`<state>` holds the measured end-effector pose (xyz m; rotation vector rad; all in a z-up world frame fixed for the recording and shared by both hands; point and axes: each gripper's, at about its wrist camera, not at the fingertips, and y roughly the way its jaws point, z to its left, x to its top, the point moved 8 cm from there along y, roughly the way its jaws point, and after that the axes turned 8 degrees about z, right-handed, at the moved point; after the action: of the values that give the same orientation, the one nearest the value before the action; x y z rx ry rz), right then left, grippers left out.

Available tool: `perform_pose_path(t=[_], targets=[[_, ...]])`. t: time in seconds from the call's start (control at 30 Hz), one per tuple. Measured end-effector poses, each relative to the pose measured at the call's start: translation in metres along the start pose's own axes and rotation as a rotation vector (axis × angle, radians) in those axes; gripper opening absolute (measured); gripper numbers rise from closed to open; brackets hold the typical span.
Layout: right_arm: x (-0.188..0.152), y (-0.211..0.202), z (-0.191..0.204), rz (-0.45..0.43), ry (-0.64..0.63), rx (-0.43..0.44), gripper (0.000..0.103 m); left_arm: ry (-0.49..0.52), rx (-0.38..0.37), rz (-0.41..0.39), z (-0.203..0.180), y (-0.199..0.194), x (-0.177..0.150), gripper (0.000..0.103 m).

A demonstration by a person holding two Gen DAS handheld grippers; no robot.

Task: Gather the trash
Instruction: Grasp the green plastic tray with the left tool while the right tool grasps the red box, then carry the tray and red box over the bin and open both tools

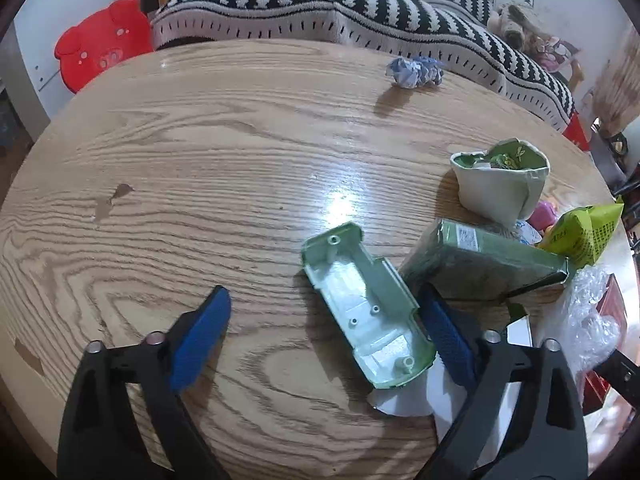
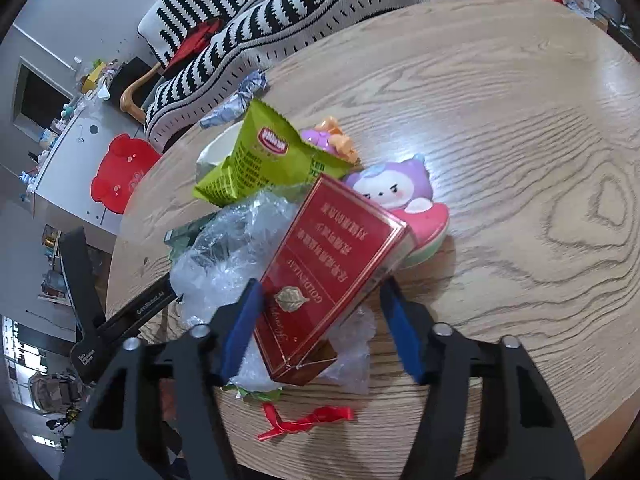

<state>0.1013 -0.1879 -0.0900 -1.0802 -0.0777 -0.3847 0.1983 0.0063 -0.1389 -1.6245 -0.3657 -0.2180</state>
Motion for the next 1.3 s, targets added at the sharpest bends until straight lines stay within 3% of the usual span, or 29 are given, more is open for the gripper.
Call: perform_pose_path(t=[0.07, 0.17, 0.27, 0.67, 1.03, 1.3], targets=[[-0.003, -0.001, 0.000, -0.004, 0.007, 0.019, 0.045, 0.019, 0.010, -0.011, 0.002, -0.004, -0.003, 0.059], [-0.003, -0.007, 0.002, -0.020, -0.006, 0.037, 0.030, 0.035, 0.014, -0.015, 0.005, -0.008, -0.006, 0.033], [-0.003, -0.016, 0.004, -0.045, -0.018, 0.054, 0.023, 0.027, -0.006, -0.008, 0.010, -0.013, -0.010, 0.033], [0.005, -0.069, 0.007, -0.207, -0.042, 0.127, 0.022, 0.035, 0.004, -0.081, 0.025, -0.044, -0.016, 0.033], [-0.008, -0.088, 0.008, -0.210, -0.096, 0.116, 0.022, 0.094, -0.014, -0.109, 0.019, -0.069, -0.031, 0.033], [-0.051, -0.098, 0.022, -0.181, -0.203, 0.104, 0.022, 0.224, -0.055, -0.145, -0.002, -0.111, -0.081, 0.033]])
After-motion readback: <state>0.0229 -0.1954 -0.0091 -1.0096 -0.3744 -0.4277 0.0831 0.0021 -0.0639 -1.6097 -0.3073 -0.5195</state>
